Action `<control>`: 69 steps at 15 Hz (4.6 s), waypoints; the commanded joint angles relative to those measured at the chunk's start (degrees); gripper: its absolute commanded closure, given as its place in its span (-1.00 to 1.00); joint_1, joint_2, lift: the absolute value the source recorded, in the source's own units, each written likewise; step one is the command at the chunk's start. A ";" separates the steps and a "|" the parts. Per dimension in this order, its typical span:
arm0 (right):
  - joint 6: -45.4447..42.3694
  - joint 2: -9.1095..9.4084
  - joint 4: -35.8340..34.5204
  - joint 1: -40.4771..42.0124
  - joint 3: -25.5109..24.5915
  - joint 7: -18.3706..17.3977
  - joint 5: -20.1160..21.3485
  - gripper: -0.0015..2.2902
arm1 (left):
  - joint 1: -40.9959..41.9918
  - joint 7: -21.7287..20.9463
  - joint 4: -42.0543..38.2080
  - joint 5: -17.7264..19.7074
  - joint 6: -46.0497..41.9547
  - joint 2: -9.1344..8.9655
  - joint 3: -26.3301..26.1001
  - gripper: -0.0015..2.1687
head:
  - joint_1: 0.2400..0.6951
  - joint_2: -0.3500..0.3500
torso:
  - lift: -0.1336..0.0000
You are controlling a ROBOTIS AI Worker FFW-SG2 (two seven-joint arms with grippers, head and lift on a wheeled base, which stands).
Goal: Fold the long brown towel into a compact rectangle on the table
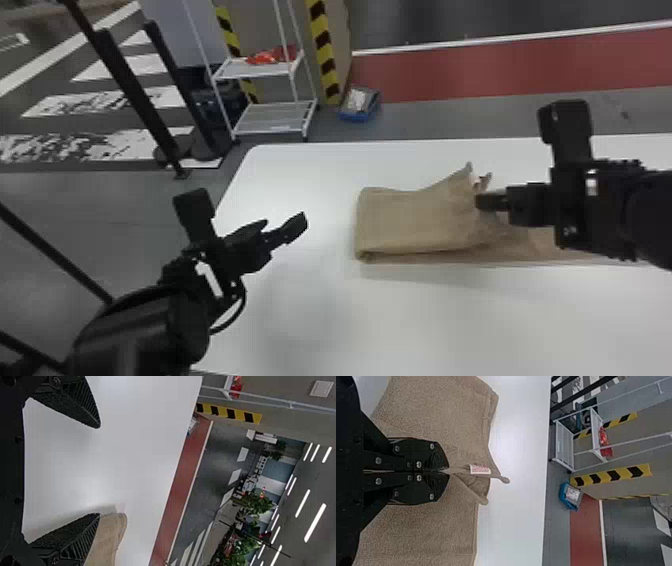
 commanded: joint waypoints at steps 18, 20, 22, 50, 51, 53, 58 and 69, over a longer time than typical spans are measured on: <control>-2.03 -3.79 -0.12 3.83 -12.59 0.95 -5.23 0.06 | 10.96 10.70 6.49 0.69 -48.15 -0.15 -9.32 -0.94 | 1.00 0.43 | -0.85; -2.56 -4.23 0.84 2.34 -12.32 0.95 -5.40 0.06 | 11.49 10.70 6.84 -0.28 -50.44 -0.15 -9.67 -0.94 | 1.00 0.40 | -0.85; 1.66 -5.81 -4.60 1.81 -13.73 0.87 -8.66 0.06 | 11.84 10.79 7.37 -0.28 -51.84 -0.15 -9.58 -0.94 | 1.00 0.39 | -0.85; -3.43 -16.10 9.72 -0.83 -25.24 2.62 -13.67 0.06 | 11.49 9.82 10.09 -0.19 -53.60 -0.15 -8.44 -0.93 | 1.00 -0.06 | -0.85; -3.96 -16.27 10.60 -1.18 -25.33 2.62 -13.05 0.06 | 11.49 9.82 10.18 -0.19 -53.60 -0.15 -8.35 -0.93 | 1.00 -0.07 | -0.85; -4.31 -17.06 13.24 -2.58 -25.42 2.54 -12.00 -0.26 | 11.49 9.73 10.53 -0.19 -53.60 -0.15 -8.35 -0.93 | 1.00 -0.09 | -0.85; -3.26 -17.15 13.59 -2.23 -27.18 2.36 -10.68 -0.95 | 11.40 9.38 11.41 -0.19 -53.60 -0.15 -8.26 -0.92 | 1.00 -0.17 | -0.85; -10.64 -18.91 24.31 -5.66 -22.17 3.68 -0.48 -0.83 | 11.23 9.38 11.76 -0.19 -53.60 -0.15 -8.44 -0.92 | 1.00 -0.34 | -0.85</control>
